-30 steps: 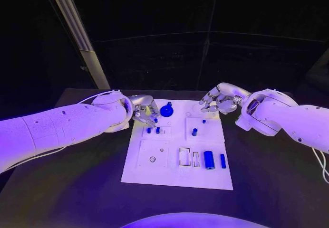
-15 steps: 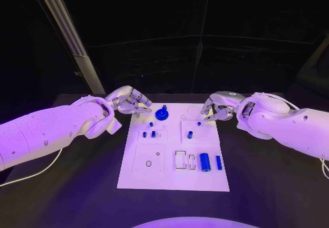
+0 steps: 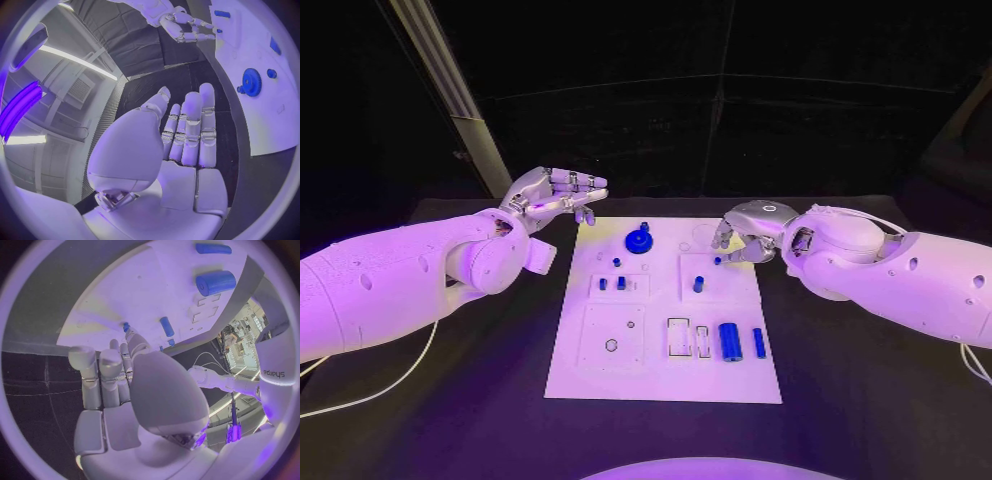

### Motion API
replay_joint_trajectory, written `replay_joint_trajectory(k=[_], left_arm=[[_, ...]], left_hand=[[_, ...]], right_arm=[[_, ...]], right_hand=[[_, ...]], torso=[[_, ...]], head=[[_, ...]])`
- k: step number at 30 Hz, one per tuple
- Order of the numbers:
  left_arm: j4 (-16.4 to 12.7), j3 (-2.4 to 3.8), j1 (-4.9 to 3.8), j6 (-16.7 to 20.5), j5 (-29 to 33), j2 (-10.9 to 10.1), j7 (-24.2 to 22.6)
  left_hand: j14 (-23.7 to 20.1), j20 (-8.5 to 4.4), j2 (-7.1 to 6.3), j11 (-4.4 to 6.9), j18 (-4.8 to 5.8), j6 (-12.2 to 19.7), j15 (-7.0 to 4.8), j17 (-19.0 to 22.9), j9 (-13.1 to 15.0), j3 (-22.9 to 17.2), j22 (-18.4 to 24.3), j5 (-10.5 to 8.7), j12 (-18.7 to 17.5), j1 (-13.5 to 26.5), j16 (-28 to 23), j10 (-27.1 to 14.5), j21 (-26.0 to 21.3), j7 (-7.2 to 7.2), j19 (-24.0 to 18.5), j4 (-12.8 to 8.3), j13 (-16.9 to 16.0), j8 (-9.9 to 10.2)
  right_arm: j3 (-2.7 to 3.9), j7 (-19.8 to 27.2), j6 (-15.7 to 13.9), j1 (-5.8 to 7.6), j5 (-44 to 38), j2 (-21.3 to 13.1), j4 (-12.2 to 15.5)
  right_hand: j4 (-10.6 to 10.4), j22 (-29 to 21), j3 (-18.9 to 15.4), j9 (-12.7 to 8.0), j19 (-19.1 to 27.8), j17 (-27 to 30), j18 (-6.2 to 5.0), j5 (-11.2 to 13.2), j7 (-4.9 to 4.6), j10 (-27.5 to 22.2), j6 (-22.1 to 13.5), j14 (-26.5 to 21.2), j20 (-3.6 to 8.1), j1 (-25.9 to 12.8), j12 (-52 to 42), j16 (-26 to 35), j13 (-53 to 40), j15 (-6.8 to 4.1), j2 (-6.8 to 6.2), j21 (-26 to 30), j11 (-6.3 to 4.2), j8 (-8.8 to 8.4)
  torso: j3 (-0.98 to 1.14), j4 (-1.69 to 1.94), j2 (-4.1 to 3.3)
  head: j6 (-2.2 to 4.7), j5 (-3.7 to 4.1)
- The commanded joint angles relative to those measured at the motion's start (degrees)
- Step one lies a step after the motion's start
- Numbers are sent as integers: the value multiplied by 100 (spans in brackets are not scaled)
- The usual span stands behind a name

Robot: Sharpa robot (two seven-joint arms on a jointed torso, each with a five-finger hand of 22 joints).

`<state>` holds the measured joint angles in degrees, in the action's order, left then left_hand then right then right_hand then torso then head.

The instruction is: Assemble the parts on the task board

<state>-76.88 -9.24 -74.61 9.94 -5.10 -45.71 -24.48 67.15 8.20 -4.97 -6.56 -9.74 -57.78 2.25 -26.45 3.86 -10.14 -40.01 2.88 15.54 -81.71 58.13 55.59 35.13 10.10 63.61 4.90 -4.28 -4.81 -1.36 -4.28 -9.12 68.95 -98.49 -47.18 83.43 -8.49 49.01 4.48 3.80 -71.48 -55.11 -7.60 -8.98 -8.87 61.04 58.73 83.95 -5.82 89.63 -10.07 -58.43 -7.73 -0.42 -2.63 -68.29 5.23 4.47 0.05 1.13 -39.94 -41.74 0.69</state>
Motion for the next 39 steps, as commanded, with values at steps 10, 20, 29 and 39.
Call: replay_joint_trajectory(k=[10,20,29,39], left_arm=[[-26,2,-8,-88,524,-35,-209],[2,0,-7,-109,528,-31,-126],[15,0,-7,32,527,-50,-237],[1,0,-7,104,527,-79,-307]], left_hand=[[-29,-42,103,8,-83,-130,-43,43,14,-40,46,24,98,-16,-42,67,-71,-37,31,-59,-2,-40],[-32,-48,111,10,-83,-147,-48,60,13,-55,61,24,117,-30,-50,62,-87,-38,38,-75,4,-51],[-40,-54,135,7,-81,-125,-49,84,3,-88,81,25,149,-51,-64,72,-109,-23,45,-92,9,-40],[-33,-58,143,11,-81,-121,-53,101,0,-113,95,25,187,-61,-67,109,-120,-22,58,-104,9,-39]], right_arm=[[1,18,386,-63,-168,153,-109],[1,-5,546,-98,-171,226,-134],[1,-58,600,-128,-341,296,-193],[1,-151,308,-150,-604,298,-149]], right_hand=[[17,133,354,12,-105,-123,21,19,-14,211,152,69,-5,41,80,-162,222,38,-44,-99,-6,-31],[84,418,838,16,-242,-356,67,70,19,443,330,129,22,35,150,-429,380,7,-77,-294,-45,-23],[196,624,1256,23,-323,-464,99,111,38,591,452,148,38,-1,194,-567,403,-12,-112,-432,-70,-17],[521,977,1919,44,-455,-513,157,282,71,845,657,157,78,-17,197,-680,382,-52,-107,-665,-117,6]], torso=[[0,-3,2],[6,-9,-2],[-3,-10,2],[2,-7,2]], head=[[-35,1],[-41,-31],[-35,-19],[-44,-35]])
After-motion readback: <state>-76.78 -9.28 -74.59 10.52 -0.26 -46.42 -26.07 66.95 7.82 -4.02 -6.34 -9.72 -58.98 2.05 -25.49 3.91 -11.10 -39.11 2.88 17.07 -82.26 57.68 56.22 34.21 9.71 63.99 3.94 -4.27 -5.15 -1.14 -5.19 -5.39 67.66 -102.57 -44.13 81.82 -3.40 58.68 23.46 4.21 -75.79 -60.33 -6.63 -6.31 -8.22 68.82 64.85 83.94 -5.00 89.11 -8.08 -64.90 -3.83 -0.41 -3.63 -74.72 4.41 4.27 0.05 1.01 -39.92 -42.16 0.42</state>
